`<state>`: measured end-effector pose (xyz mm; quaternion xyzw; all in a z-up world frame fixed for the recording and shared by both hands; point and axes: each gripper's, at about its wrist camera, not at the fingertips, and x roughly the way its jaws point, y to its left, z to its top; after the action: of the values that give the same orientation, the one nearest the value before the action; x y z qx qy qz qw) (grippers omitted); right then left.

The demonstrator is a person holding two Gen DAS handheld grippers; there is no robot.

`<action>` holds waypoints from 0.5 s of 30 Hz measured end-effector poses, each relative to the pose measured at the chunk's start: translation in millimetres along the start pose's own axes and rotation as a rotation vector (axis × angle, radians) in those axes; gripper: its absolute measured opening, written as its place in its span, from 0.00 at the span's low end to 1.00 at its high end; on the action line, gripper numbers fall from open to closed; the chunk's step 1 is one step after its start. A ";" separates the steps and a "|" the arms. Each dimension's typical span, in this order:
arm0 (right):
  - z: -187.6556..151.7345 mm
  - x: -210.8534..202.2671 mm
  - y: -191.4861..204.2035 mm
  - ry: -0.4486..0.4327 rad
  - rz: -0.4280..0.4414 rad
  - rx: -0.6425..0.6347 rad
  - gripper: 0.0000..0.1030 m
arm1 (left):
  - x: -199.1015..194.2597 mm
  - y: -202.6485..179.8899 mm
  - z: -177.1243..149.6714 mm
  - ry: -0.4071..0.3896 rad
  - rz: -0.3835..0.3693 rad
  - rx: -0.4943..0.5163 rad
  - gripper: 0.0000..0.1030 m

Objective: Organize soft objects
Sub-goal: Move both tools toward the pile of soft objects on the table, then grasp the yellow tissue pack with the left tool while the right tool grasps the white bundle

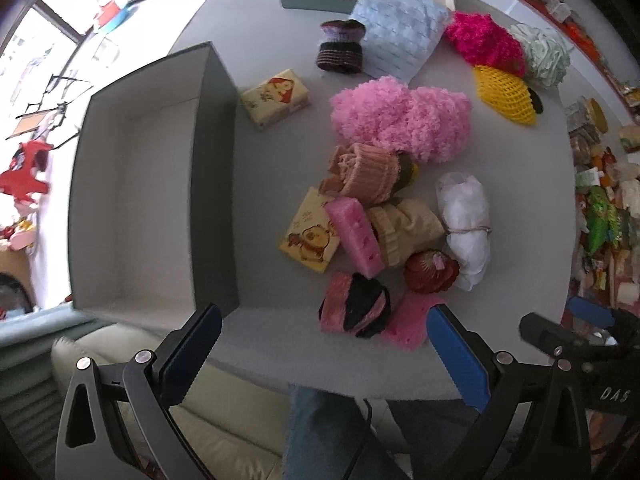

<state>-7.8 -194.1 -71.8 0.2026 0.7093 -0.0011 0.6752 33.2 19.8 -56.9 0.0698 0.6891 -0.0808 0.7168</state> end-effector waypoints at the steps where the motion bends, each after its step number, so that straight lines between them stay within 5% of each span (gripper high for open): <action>1: -0.6 3.1 2.6 0.000 -0.011 0.005 1.00 | 5.4 1.5 2.5 -0.001 -0.019 0.010 1.00; 15: -25.8 27.7 20.6 -0.010 -0.082 0.283 1.00 | 67.3 30.1 23.2 0.044 -0.133 0.213 1.00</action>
<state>-26.8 -160.2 -90.5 0.2669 0.7064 -0.1295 0.6426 64.8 43.0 -123.5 0.1012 0.6952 -0.1996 0.6831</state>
